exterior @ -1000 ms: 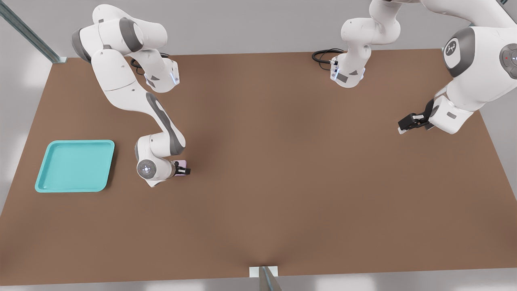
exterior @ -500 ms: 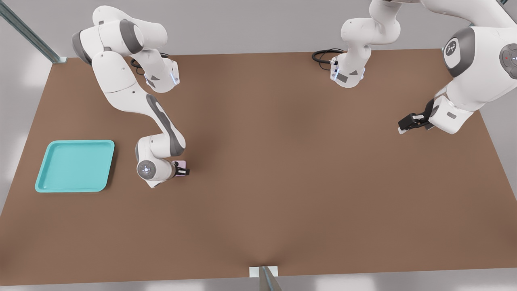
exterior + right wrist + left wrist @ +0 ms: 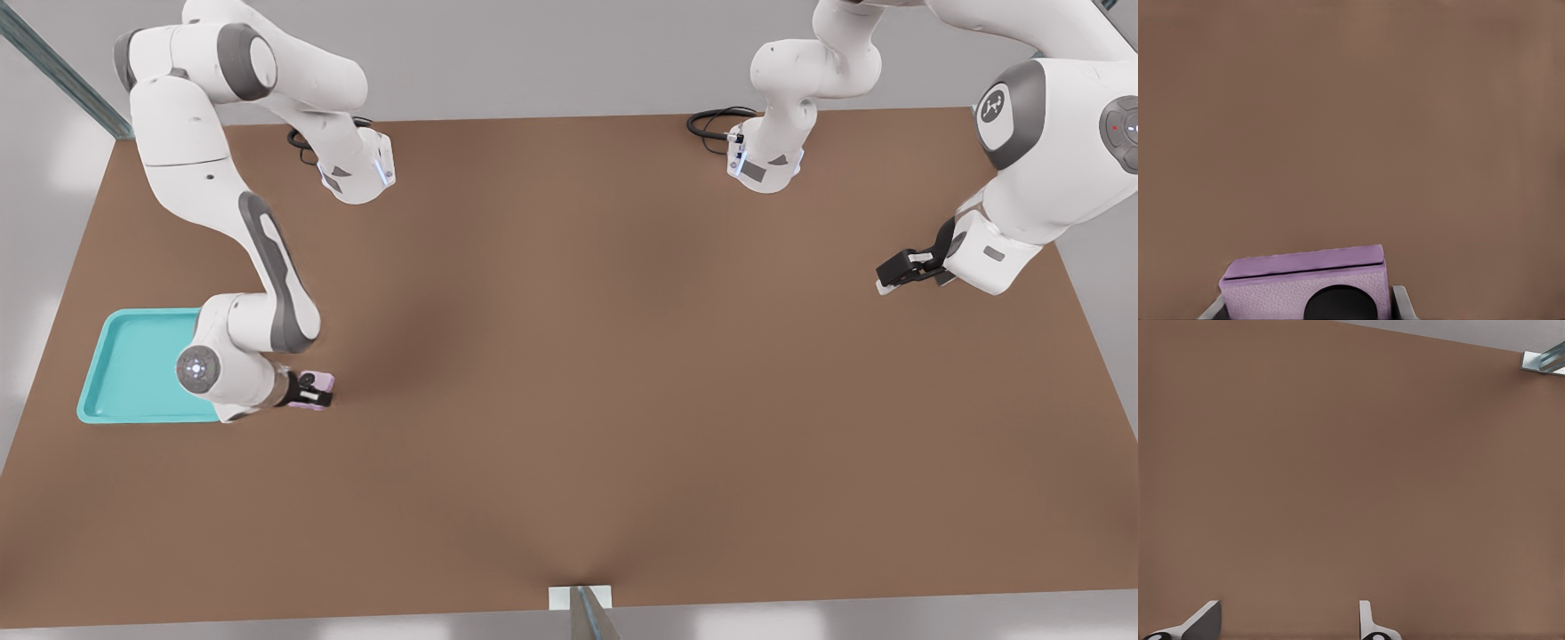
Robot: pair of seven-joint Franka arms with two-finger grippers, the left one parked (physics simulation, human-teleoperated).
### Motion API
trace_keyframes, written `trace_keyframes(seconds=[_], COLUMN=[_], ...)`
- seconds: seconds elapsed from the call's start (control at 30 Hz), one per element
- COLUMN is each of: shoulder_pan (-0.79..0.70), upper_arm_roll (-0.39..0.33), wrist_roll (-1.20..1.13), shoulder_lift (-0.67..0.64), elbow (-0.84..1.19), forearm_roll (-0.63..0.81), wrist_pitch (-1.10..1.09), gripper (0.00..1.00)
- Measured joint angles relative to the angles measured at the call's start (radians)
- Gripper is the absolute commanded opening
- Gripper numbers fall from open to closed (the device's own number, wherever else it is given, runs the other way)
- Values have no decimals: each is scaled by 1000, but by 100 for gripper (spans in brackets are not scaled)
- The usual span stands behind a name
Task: Keep left arm still and place phone on the tray with right arm
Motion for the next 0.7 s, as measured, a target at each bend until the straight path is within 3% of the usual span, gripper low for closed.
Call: trace_keyframes(seconds=[0.27, 0.4, 0.43, 0.57, 0.7], shoulder_pan=[-293, -360, -369, -372, -270], upper_arm_roll=[-5, -8, -8, -5, 41], wrist_roll=[-194, -288, -309, -377, -422], shoulder_lift=[-4, 28, 37, 47, 31], elbow=[12, 16, 16, 55, 363], forearm_roll=[-28, -55, -61, -76, -82], wrist_pitch=[-7, -8, -8, -10, -123], gripper=[76, 76, 100, 100, 100])
